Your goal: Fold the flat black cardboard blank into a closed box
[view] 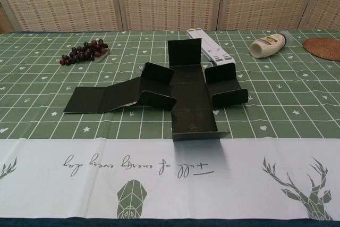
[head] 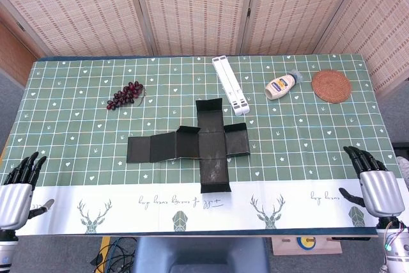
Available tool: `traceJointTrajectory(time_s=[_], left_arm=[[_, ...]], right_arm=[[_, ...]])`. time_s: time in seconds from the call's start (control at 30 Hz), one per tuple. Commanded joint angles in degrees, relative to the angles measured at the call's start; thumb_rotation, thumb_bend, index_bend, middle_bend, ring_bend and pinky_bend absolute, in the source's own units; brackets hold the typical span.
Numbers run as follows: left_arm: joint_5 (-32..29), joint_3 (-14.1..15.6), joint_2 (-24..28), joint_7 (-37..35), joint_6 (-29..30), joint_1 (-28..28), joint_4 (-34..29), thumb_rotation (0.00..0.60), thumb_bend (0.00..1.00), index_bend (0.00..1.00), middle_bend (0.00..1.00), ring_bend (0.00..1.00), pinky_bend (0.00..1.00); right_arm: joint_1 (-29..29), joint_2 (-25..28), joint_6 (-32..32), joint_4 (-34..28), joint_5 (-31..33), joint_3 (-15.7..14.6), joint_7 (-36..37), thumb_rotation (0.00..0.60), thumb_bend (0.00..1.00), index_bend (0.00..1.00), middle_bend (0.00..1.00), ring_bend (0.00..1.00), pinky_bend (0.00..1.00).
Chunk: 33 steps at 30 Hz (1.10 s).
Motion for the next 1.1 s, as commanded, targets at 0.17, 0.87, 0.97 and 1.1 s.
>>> traceJointTrajectory(time_s=[0.17,0.87,0.97,1.1], left_arm=[[0.5,0.0,0.1,-0.2,0.6,0.2,0.0,0.6,0.1,0.0,0.0,0.04,0.16],[1.8,0.2,0.2,-0.8,0.8,-0.2,0.1,0.6,0.1,0.0,0.0,0.04,0.16],[1.8,0.3,0.1,-0.9,0.9,0.0,0.2,0.6,0.1,0.0,0.0,0.04,0.16],[1.8,0.4,0.1,-0.9,0.8,0.1,0.2,0.6,0.1,0.0,0.0,0.04,0.16]], right_arm=[[0.1,0.2,-0.2,0.1,-0.2,-0.1,0.4,0.6,0.15,0.08,0.13,0.19,0.31],[7.6,4.2,-6.7,-4.9,-5.9,1.2,-2.6,0.6,0.16,0.08,0.17,0.4,0.65],[10.7,4.3,-10.8,-6.4,-5.8,1.9,-4.2,0.6,0.16,0.08,0.19,0.49,0.73],[15.7,3.3,-17.5,-8.4,-3.9,3.5,-6.3,0.6,0.18,0.08,0.22,0.62,0.8]])
